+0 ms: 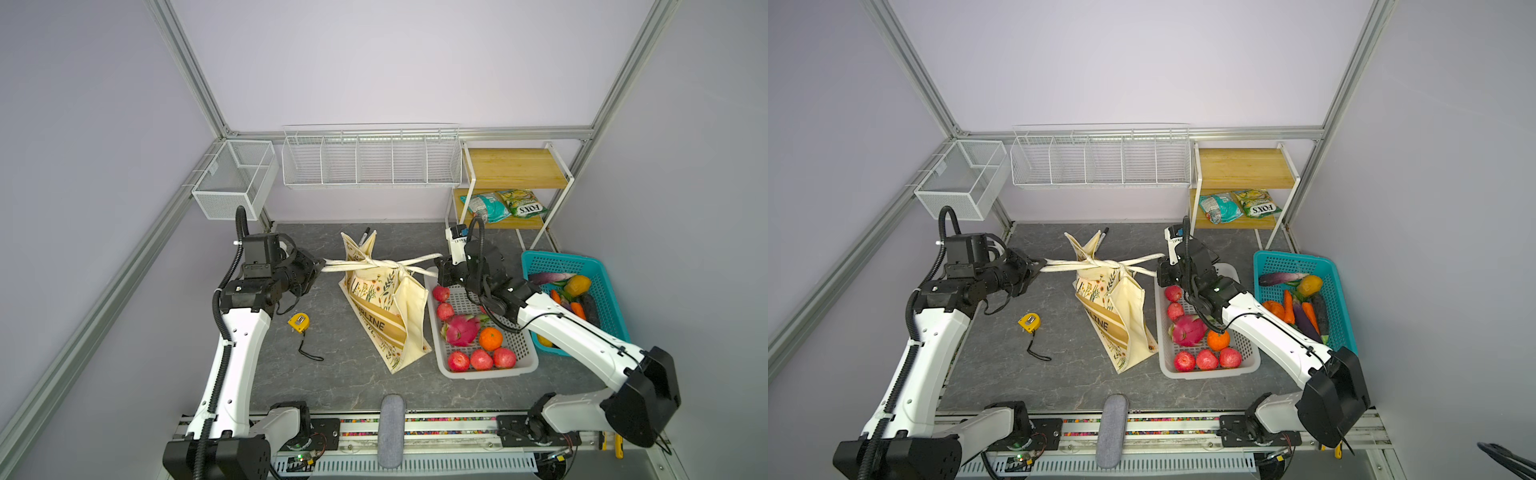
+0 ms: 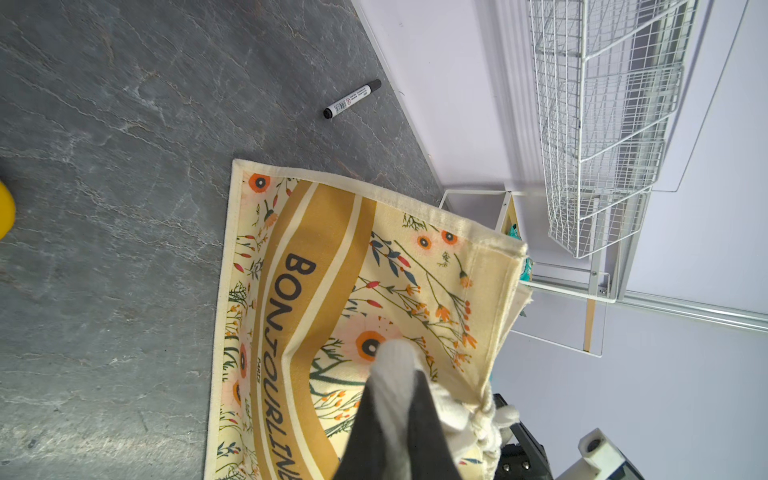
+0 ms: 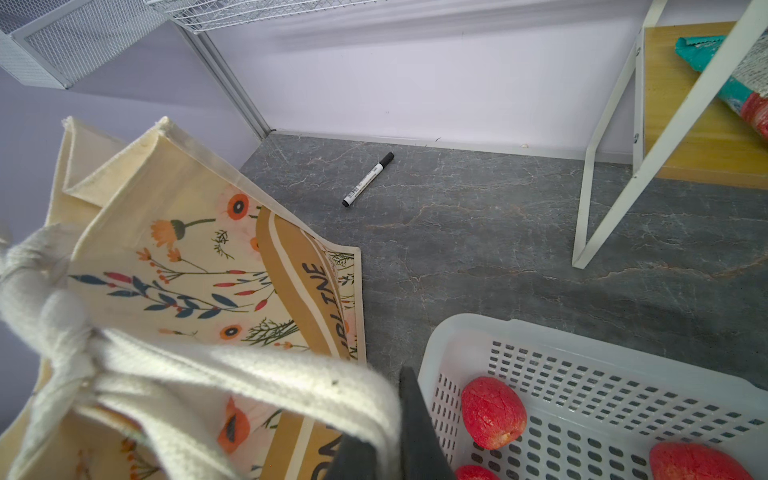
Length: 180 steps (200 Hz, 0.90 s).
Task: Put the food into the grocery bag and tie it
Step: 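Pull the knotted white handles apart with both grippers to tighten the knot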
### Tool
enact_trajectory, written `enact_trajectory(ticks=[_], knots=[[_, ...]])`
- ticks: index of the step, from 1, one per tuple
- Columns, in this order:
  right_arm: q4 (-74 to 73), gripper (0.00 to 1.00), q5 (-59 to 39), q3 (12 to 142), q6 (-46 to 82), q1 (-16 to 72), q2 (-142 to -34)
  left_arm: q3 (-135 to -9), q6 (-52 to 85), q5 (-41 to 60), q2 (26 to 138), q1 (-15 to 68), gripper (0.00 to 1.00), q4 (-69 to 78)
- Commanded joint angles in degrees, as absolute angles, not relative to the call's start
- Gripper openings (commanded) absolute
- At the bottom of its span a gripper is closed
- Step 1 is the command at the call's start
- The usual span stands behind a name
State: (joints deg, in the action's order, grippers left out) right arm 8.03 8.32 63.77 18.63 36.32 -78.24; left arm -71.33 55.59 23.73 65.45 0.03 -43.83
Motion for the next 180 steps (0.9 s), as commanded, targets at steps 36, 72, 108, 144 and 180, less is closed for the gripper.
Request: enact_trajectory(ticks=[36,72,108,144,180], knots=[[20.1,0.07,40.8,60.0,18.1,22.1,-73.6,-75.1,53.9,-4.6,66.9,-11.5,0.00,-41.3],[20.1,0.07,40.3,59.6,16.9,21.2,-72.6,-74.8,54.6,-3.9,67.5,-12.2,0.00,-40.2],[17.4,0.07,34.7,59.1,14.4,21.4,-72.0,-73.7,55.3,-0.3,67.6,-12.5,0.00,-37.4],[10.2,0.07,19.8,59.3,9.7,23.4,-72.6,-70.2,57.3,10.4,68.1,-8.2,0.00,-30.9],[9.4,0.07,14.8,63.0,4.1,27.7,-75.1,-70.3,54.3,18.0,67.7,-3.7,0.00,-37.3]])
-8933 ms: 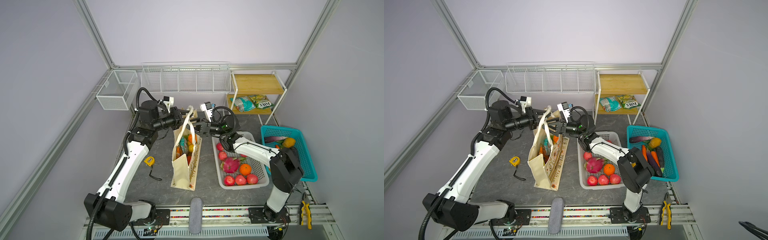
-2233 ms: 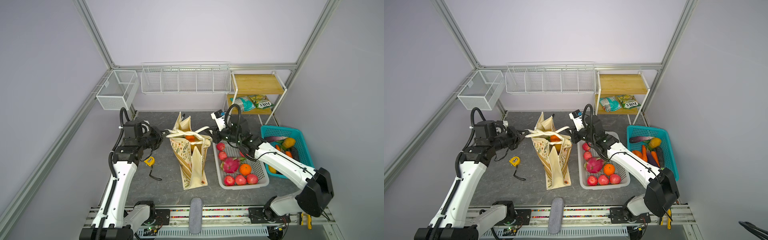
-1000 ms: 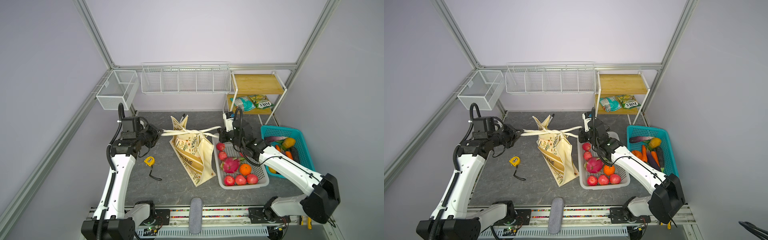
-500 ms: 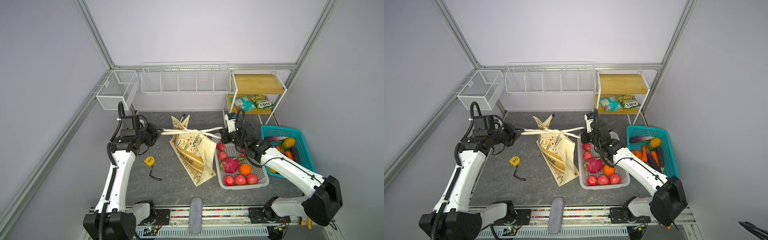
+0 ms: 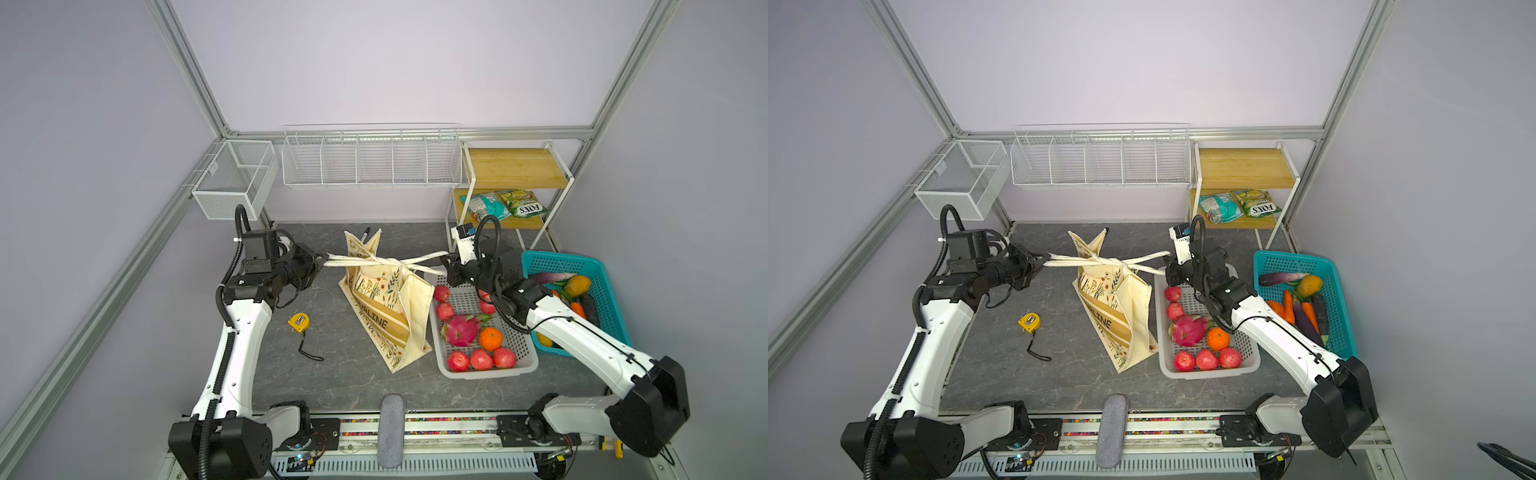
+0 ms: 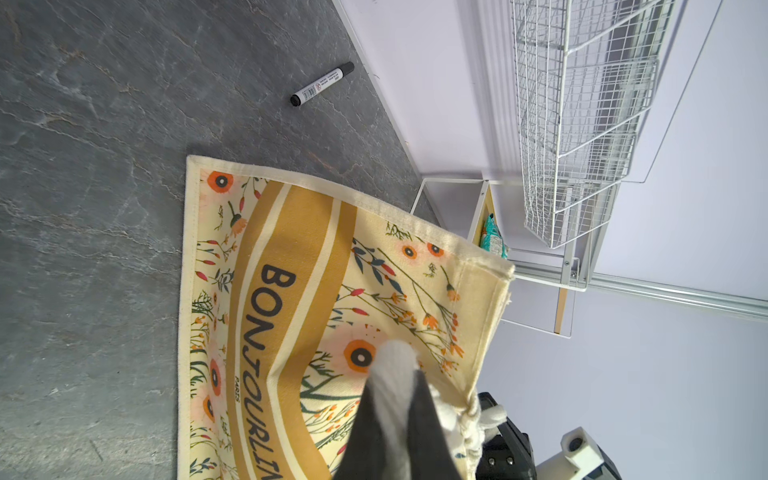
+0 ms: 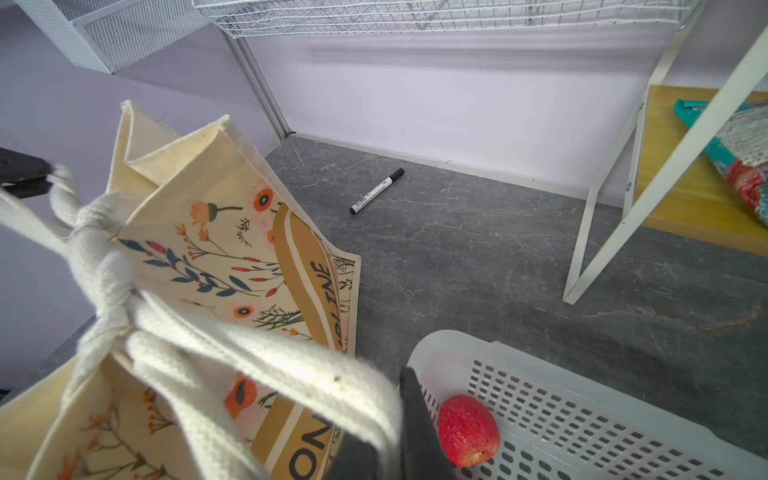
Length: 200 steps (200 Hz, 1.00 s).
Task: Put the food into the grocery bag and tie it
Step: 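Pull the knotted white handles apart with both grippers to tighten the knot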
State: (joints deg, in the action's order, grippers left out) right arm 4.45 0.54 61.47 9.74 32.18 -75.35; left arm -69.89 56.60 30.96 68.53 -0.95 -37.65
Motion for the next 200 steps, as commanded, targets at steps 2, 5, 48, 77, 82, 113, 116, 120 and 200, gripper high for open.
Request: enact_trajectory(ticks=[2,5,48,77,82,113,116,120,200], knots=[[9.4,0.07,14.5,63.2,3.8,28.0,-75.1,-70.3,54.1,18.3,67.6,-3.6,0.00,-37.8],[9.4,0.07,14.2,63.5,3.4,28.3,-75.3,-70.3,53.8,18.5,67.4,-3.3,0.00,-38.3],[9.1,0.07,11.2,65.4,0.3,32.2,-77.2,-70.6,50.8,23.4,66.0,2.0,0.13,-42.1],[9.0,0.07,10.4,65.9,0.4,33.1,-77.9,-70.5,51.1,24.3,66.3,6.5,0.15,-40.5],[8.9,0.07,10.1,66.0,0.4,33.2,-78.0,-70.6,51.2,24.3,66.4,7.0,0.15,-40.2],[8.6,0.07,9.1,66.4,0.4,34.0,-78.2,-70.7,52.5,24.9,65.9,8.6,0.23,-38.2],[8.5,0.07,9.1,66.4,0.4,34.0,-78.3,-70.6,52.7,25.0,65.8,8.6,0.24,-37.9],[8.5,0.07,9.0,66.4,0.4,34.1,-78.4,-70.5,52.9,25.2,65.7,8.7,0.26,-37.5],[8.3,0.07,9.9,66.8,0.4,35.3,-79.0,-72.0,53.4,24.9,69.8,12.9,0.13,-41.2]])
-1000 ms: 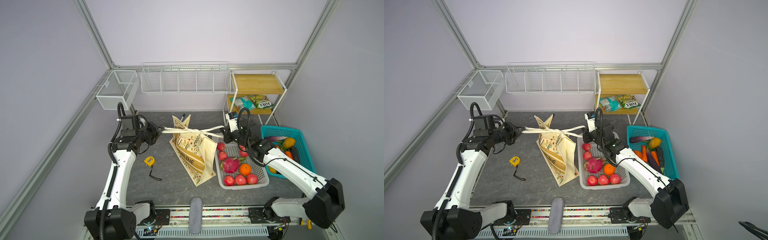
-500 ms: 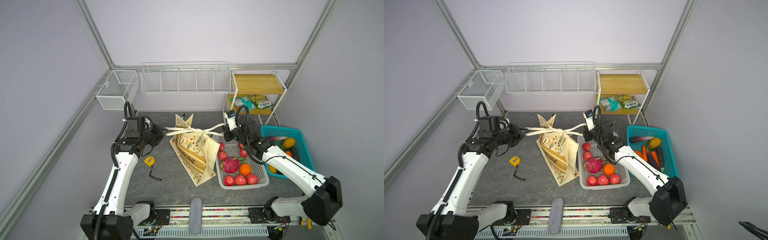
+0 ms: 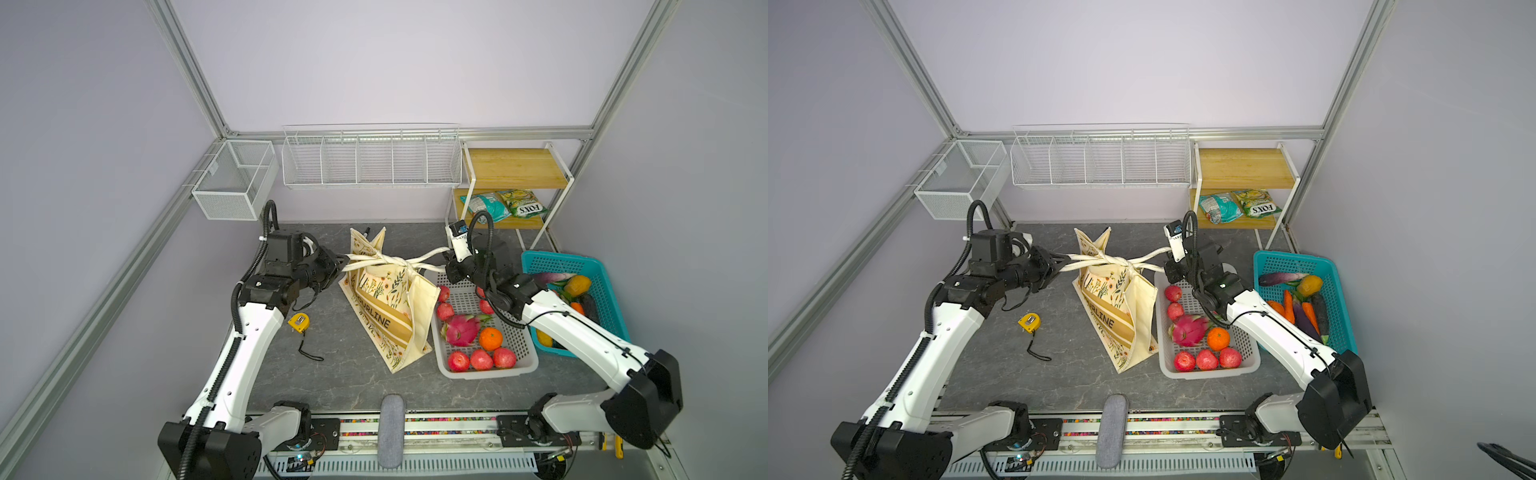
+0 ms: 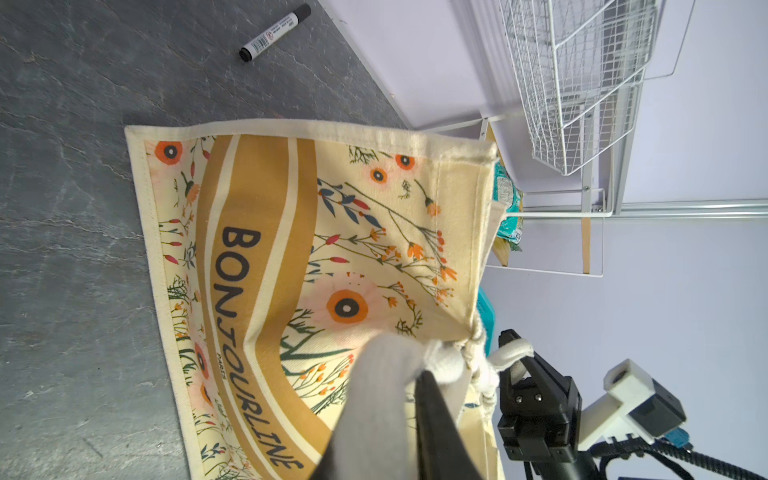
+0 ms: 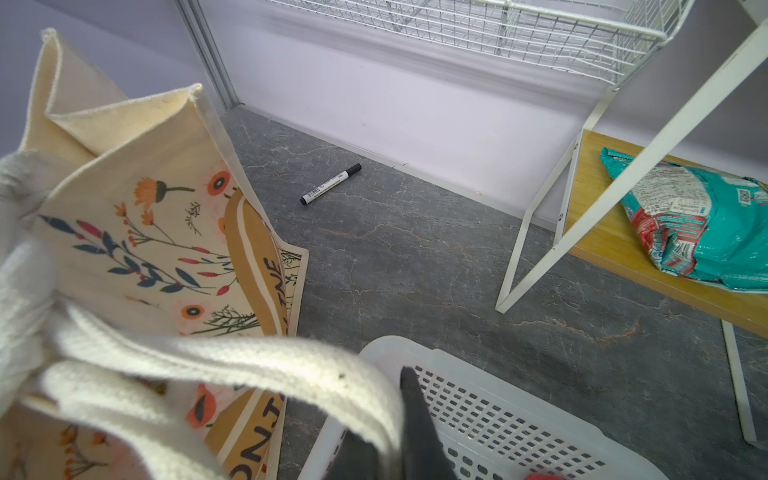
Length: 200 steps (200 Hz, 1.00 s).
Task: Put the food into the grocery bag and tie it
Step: 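Pull the knotted white handles apart with both grippers to tighten the knot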
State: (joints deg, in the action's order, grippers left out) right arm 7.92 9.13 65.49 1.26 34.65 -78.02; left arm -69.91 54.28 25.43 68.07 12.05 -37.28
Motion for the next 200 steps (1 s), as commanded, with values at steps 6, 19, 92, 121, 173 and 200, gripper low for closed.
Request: enact_trajectory(ticks=[6,19,92,121,173,200], knots=[[8.3,0.07,9.9,66.9,0.4,35.4,-79.0,-72.7,52.8,24.6,69.9,12.9,0.13,-42.8],[8.3,0.07,10.0,66.9,0.4,35.5,-79.2,-73.8,51.8,24.2,70.2,12.9,0.13,-45.8],[7.7,0.07,10.2,67.4,0.4,36.4,-80.2,-74.1,52.2,23.2,74.7,17.6,0.33,-46.3],[7.7,0.07,10.5,67.3,0.3,36.6,-80.1,-76.4,51.8,21.1,76.1,17.6,0.17,-46.1],[8.2,0.07,13.9,66.6,-0.5,36.5,-78.7,-80.3,50.4,19.1,74.9,12.4,0.00,-47.5],[9.5,0.07,16.3,65.7,0.6,36.1,-77.7,-79.8,49.8,19.1,71.6,2.1,0.00,-48.5]])
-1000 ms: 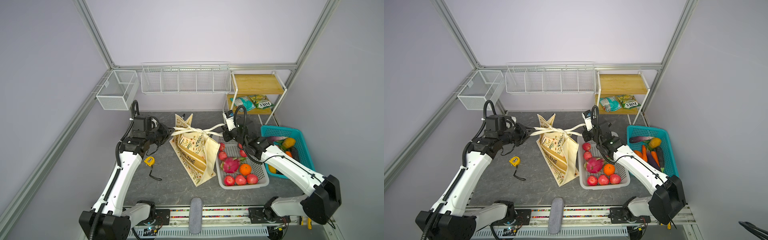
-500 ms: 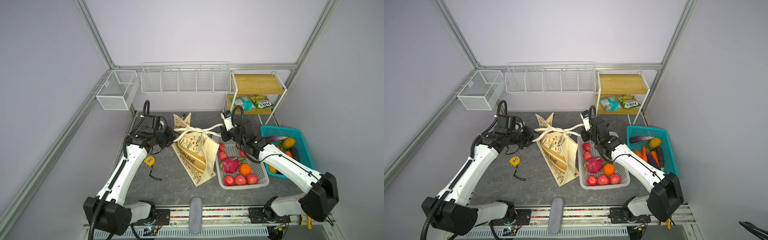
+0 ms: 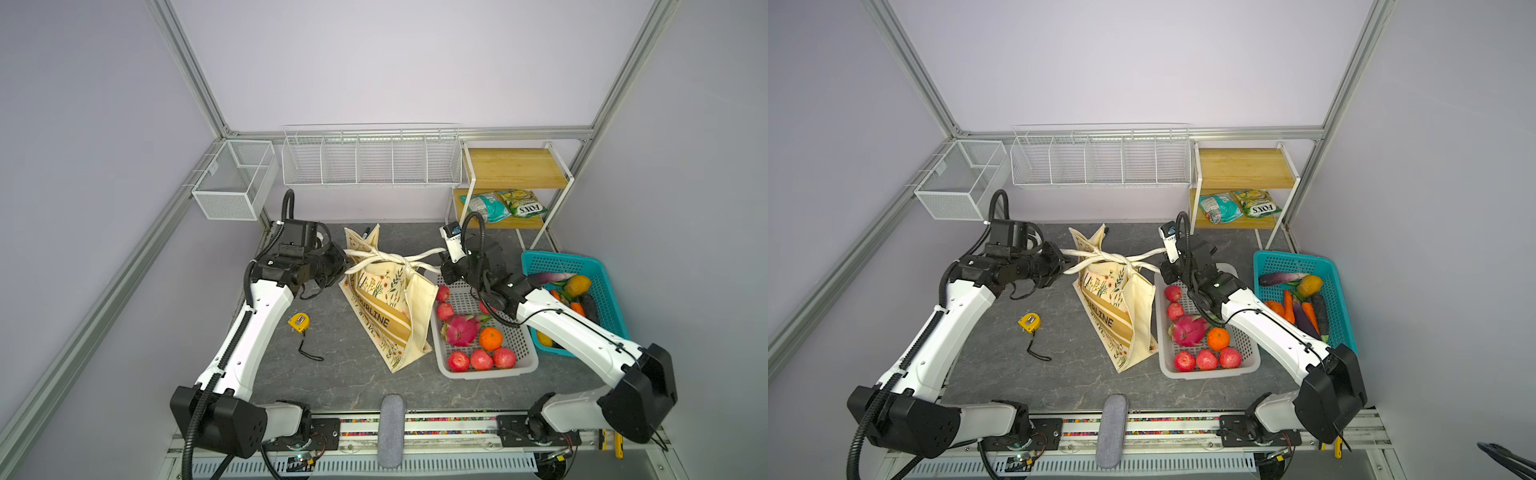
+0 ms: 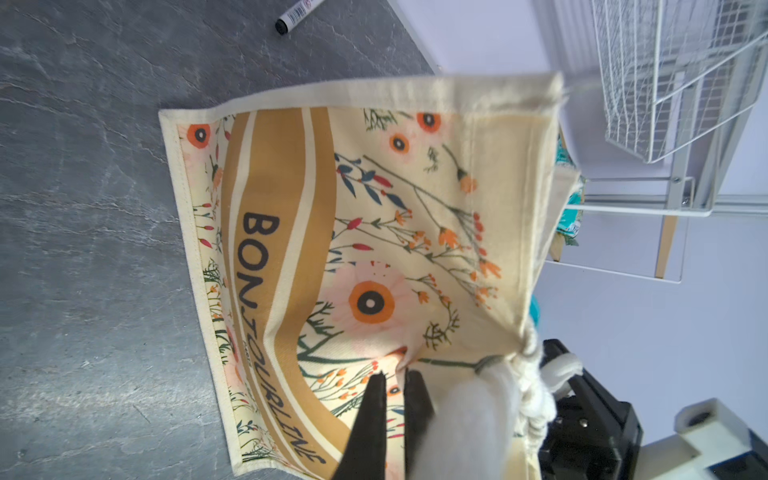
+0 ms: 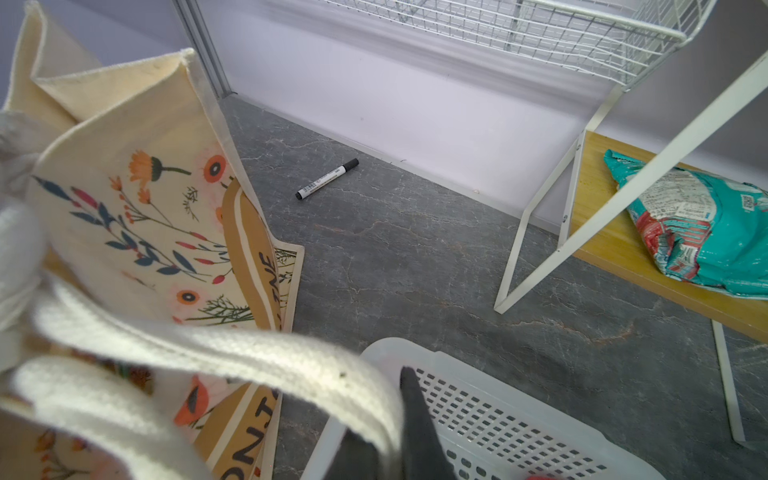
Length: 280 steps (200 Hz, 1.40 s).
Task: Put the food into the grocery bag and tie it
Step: 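Pull the knotted white handles apart with both grippers to tighten the knot, then open both grippers and release the knotted handles onto the tote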
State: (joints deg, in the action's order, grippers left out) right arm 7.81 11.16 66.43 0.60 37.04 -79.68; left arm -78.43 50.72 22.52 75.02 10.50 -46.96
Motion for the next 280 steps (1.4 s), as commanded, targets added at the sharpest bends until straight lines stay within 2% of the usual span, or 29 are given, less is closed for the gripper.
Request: enact_trajectory(ticks=[1,16,55,149,188,207,236,268,280], knots=[[9.5,0.07,16.4,65.7,0.6,36.1,-77.7,-79.8,49.8,19.2,71.4,1.7,0.00,-48.5],[10.3,0.07,17.9,65.0,1.5,35.9,-77.1,-79.7,49.9,19.2,70.7,-2.8,0.00,-48.7],[12.9,0.07,23.5,62.7,4.5,34.1,-75.5,-78.6,51.0,16.5,70.4,-7.8,0.00,-48.2],[18.7,0.07,29.6,57.3,6.8,29.2,-71.7,-76.9,51.2,13.3,73.9,-12.6,0.00,-45.0],[19.4,0.07,29.1,57.4,6.4,28.9,-71.4,-76.8,51.2,13.0,74.5,-12.7,0.00,-45.3],[18.7,0.07,26.5,57.6,6.0,28.9,-71.3,-76.5,51.2,14.0,74.5,-12.7,0.00,-44.8],[11.7,0.07,13.5,57.2,2.6,30.0,-71.2,-74.8,52.7,18.5,74.3,-11.5,0.00,-39.8],[11.1,0.19,7.1,61.6,-0.9,33.2,-74.6,-75.5,53.0,20.8,74.9,-6.9,0.03,-37.0],[10.9,0.23,6.1,62.8,-1.5,34.1,-75.5,-75.5,53.5,21.7,75.1,-5.0,0.08,-36.7]])
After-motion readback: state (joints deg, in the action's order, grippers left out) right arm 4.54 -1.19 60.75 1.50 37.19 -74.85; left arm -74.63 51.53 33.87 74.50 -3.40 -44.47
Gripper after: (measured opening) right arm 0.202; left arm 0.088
